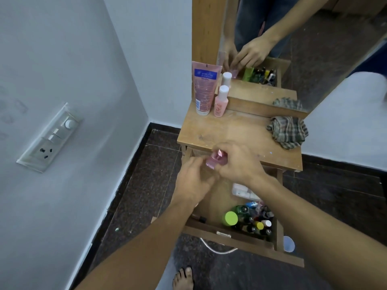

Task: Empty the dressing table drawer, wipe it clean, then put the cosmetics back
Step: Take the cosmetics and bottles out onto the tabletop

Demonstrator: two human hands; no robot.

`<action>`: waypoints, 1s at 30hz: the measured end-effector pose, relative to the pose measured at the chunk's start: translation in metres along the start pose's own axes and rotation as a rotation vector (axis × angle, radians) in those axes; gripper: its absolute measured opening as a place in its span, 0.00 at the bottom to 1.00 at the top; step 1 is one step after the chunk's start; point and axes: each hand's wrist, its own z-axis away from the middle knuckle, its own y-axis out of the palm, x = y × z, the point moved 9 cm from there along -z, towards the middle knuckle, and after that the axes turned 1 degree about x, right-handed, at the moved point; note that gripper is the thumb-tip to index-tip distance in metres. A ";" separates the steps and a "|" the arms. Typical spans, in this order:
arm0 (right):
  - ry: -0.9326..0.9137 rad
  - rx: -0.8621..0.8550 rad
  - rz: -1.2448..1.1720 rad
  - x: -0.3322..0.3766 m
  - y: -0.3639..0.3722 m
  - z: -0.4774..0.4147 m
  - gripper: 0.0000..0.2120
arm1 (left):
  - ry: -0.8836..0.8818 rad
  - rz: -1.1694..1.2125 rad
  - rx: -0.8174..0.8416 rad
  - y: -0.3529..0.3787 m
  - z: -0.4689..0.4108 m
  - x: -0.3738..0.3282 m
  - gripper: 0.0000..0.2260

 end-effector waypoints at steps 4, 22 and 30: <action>-0.032 -0.108 -0.055 0.019 -0.023 -0.036 0.10 | -0.045 -0.032 -0.250 -0.028 -0.035 -0.014 0.11; 0.143 -0.368 -0.410 0.018 -0.015 -0.114 0.14 | -0.202 -0.074 -0.452 -0.053 -0.130 0.007 0.09; 0.161 -0.454 -0.310 0.006 -0.020 -0.084 0.13 | -0.235 -0.062 -0.369 -0.051 -0.132 0.010 0.13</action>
